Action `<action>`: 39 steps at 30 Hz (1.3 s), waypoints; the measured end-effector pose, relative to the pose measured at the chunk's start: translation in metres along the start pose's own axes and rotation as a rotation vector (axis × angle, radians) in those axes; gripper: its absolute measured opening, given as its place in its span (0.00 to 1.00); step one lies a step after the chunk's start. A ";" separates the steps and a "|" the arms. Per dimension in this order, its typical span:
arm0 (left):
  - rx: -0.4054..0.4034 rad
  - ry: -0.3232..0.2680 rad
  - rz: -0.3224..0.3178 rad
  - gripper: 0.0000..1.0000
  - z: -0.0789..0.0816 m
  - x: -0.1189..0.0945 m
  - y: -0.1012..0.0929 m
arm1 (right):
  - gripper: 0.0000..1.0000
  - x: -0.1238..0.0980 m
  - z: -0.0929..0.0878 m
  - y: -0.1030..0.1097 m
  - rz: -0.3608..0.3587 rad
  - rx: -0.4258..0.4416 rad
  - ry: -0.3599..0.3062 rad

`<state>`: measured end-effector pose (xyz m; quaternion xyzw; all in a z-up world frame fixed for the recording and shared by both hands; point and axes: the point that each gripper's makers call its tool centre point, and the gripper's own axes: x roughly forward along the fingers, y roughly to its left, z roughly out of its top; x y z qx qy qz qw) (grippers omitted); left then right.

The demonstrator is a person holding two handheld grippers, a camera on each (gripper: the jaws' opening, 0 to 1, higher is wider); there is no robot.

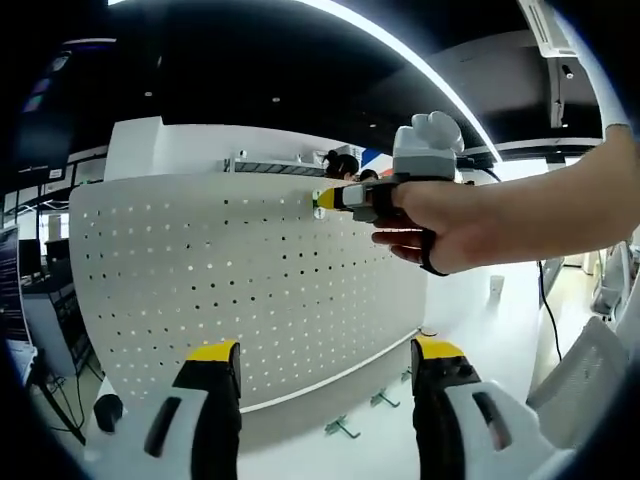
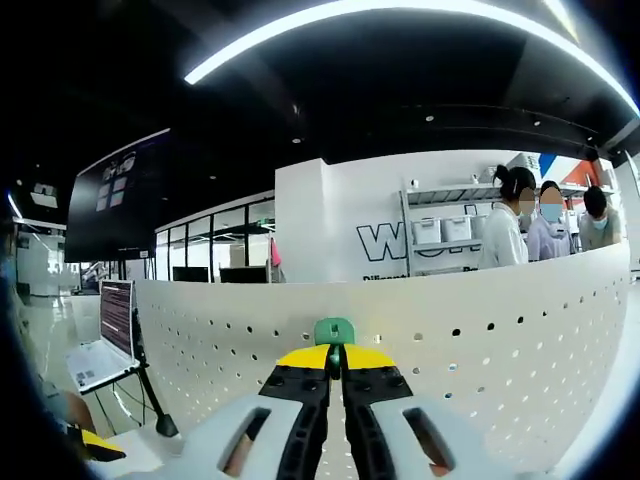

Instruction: Insert the hook assembly into the mounting plate slot until the hook locks in place.

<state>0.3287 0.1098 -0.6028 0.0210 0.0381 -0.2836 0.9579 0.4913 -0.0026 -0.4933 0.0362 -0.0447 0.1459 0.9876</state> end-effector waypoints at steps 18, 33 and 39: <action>-0.019 0.015 0.008 0.70 -0.004 -0.006 0.009 | 0.02 0.009 -0.010 -0.003 -0.042 0.018 0.025; -0.008 0.017 -0.002 0.69 0.000 -0.015 0.006 | 0.02 0.013 -0.011 -0.006 -0.137 0.062 0.019; -0.011 0.019 0.002 0.69 -0.001 -0.017 0.009 | 0.05 0.012 -0.014 -0.003 -0.151 0.067 0.033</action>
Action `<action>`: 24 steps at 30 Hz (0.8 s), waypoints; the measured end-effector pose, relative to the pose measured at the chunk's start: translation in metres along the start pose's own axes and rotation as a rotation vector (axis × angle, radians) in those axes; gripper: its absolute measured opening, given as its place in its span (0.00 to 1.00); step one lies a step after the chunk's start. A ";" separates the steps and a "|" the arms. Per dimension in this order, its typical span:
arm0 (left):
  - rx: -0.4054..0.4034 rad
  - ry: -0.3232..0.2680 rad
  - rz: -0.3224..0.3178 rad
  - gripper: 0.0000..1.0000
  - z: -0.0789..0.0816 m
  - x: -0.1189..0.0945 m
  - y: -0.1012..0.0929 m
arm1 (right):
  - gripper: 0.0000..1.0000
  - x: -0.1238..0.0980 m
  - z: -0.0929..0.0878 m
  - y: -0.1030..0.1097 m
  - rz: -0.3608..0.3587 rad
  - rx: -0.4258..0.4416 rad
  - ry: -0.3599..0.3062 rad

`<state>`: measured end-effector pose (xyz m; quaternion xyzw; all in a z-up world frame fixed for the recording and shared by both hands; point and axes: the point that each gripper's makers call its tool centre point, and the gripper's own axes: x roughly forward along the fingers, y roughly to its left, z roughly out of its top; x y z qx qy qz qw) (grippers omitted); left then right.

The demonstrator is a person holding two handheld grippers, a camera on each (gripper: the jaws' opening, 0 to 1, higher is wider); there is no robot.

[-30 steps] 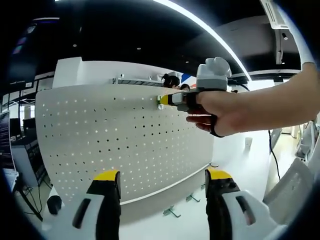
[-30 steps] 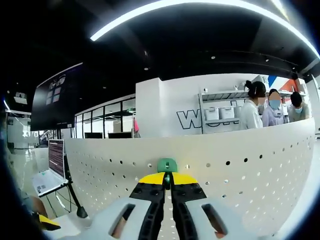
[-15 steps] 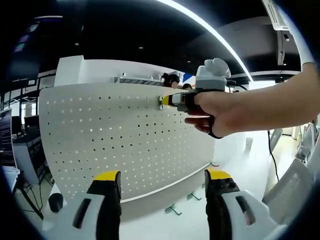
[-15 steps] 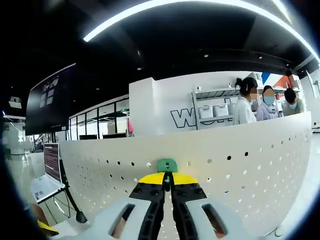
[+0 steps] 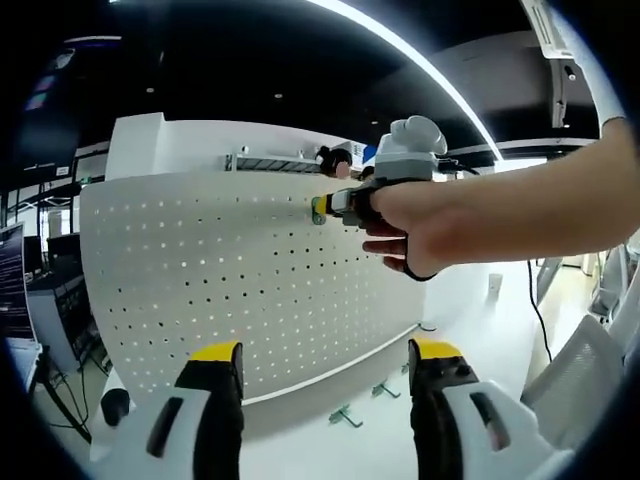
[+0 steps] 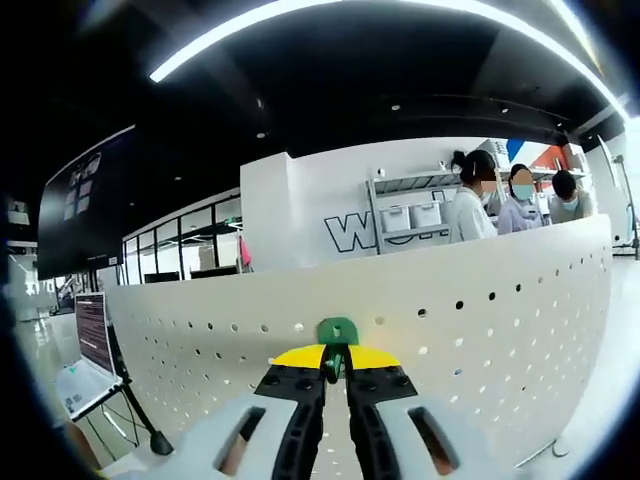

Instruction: Insert the hook assembly into the mounting plate slot until the hook locks in place.

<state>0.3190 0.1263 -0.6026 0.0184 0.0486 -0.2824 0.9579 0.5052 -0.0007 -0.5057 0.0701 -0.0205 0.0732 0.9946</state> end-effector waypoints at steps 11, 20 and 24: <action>0.001 0.000 -0.002 0.69 -0.001 0.000 -0.002 | 0.05 -0.001 0.001 0.001 0.010 0.012 0.002; -0.003 0.002 -0.007 0.69 -0.002 0.001 -0.004 | 0.16 -0.007 -0.002 0.004 0.050 0.033 0.006; 0.000 0.002 -0.015 0.69 -0.001 0.002 -0.006 | 0.21 -0.009 -0.004 0.006 0.066 0.049 0.012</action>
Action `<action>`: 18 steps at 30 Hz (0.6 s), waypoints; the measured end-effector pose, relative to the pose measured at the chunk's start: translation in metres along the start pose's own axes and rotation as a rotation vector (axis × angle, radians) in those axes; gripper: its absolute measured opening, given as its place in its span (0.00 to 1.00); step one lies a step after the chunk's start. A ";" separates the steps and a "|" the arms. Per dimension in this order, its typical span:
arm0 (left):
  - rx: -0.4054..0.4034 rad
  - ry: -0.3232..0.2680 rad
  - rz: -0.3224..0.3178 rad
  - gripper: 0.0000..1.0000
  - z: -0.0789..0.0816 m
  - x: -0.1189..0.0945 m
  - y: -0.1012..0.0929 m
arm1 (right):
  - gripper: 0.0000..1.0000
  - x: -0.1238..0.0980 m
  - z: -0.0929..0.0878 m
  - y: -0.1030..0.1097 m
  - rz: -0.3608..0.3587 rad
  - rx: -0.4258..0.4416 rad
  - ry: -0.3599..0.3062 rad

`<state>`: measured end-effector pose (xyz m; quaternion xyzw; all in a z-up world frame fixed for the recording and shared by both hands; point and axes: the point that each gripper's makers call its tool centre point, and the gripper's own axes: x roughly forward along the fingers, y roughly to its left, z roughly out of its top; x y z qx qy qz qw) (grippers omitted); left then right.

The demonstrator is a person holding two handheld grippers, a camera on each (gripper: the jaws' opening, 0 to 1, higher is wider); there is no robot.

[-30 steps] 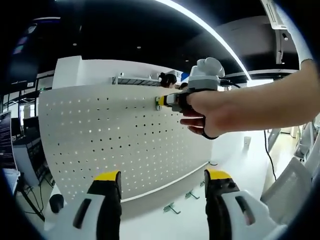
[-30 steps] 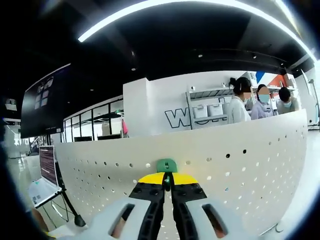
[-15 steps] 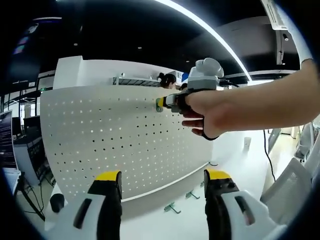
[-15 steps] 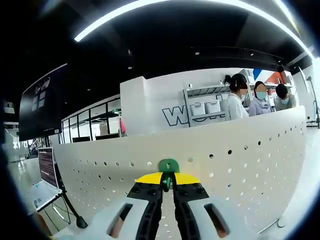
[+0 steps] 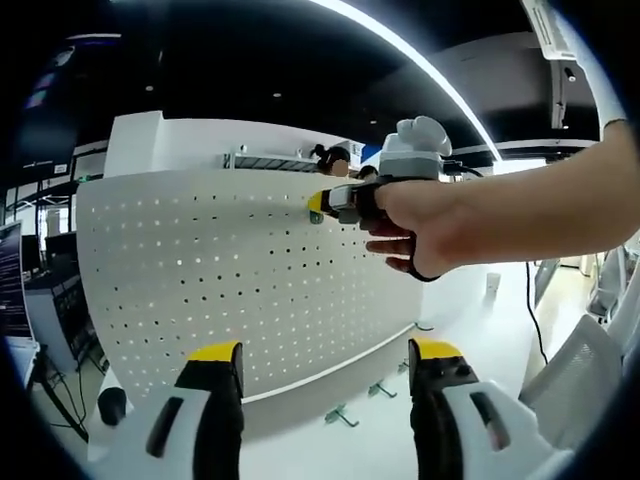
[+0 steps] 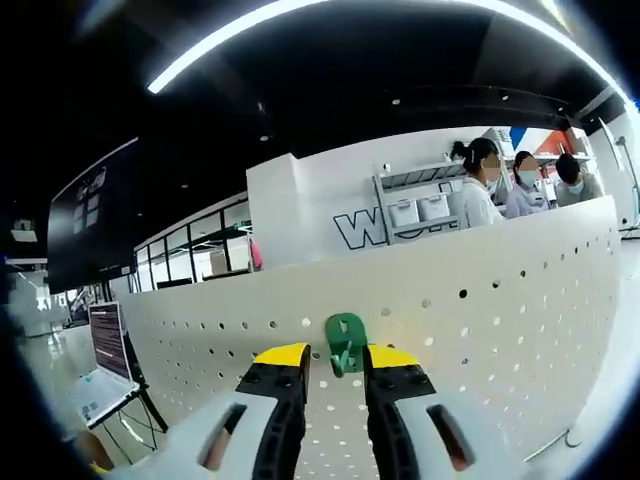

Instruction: Insert the hook assembly into the mounting plate slot until the hook locks in place.

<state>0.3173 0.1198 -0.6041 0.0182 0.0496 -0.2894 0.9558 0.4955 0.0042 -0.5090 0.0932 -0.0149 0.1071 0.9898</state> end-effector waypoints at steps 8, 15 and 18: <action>0.003 0.000 -0.002 0.69 0.000 0.001 -0.001 | 0.49 -0.004 -0.009 -0.003 0.000 0.040 0.047; 0.004 -0.003 -0.004 0.70 0.000 0.004 -0.004 | 0.64 -0.008 -0.014 -0.004 0.010 0.031 0.072; 0.003 -0.001 -0.004 0.70 0.000 0.004 -0.005 | 0.64 -0.008 -0.013 -0.005 0.012 0.034 0.073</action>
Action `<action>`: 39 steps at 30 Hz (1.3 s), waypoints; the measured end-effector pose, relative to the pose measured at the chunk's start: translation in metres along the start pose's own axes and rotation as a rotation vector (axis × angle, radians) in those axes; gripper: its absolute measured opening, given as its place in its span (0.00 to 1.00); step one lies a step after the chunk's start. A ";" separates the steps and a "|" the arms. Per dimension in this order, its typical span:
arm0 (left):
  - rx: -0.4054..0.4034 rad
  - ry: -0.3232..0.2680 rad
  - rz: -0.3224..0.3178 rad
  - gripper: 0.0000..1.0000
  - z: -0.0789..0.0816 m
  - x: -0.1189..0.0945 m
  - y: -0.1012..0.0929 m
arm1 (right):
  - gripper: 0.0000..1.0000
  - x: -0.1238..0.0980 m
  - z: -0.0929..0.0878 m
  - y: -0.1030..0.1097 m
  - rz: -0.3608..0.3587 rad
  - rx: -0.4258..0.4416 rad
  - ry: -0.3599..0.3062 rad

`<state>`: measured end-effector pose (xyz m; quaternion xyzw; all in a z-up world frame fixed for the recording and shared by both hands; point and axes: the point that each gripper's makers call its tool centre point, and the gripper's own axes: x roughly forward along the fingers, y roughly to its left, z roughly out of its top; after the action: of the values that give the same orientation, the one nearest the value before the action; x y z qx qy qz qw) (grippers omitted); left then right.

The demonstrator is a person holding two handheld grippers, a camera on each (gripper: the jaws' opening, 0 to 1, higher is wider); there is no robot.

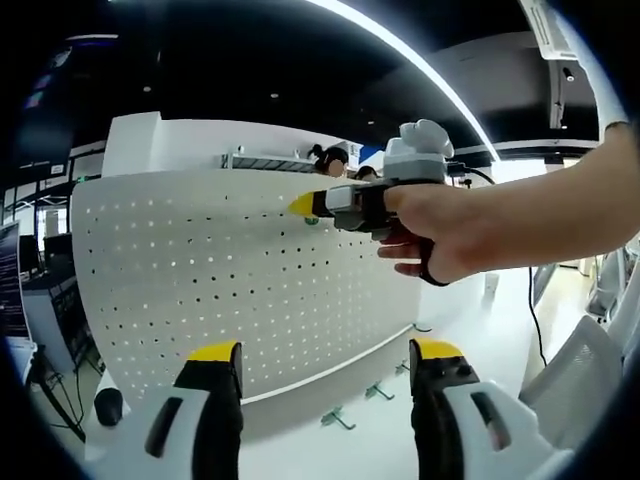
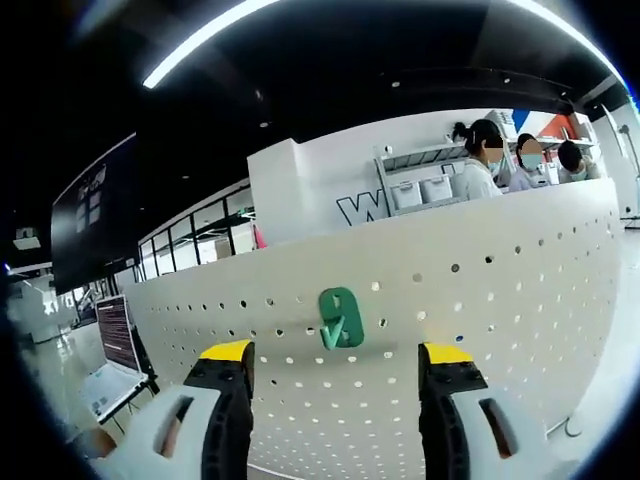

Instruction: Insert the hook assembly into the mounting plate slot until the hook locks in place.

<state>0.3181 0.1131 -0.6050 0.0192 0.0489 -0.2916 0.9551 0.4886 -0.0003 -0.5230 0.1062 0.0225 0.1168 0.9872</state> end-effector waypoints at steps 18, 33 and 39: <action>0.003 -0.002 -0.016 0.70 -0.001 0.003 -0.005 | 0.64 -0.018 0.000 0.029 0.273 -0.067 -0.004; -0.002 -0.005 -0.013 0.71 0.000 0.004 -0.004 | 0.61 -0.028 -0.004 0.028 0.344 -0.092 0.006; -0.015 -0.007 -0.020 0.72 0.000 0.004 -0.005 | 0.60 -0.042 -0.013 0.023 0.386 -0.091 0.024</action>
<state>0.3184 0.1064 -0.6058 0.0104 0.0480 -0.3007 0.9525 0.4415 0.0146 -0.5298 0.0625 0.0083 0.3062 0.9499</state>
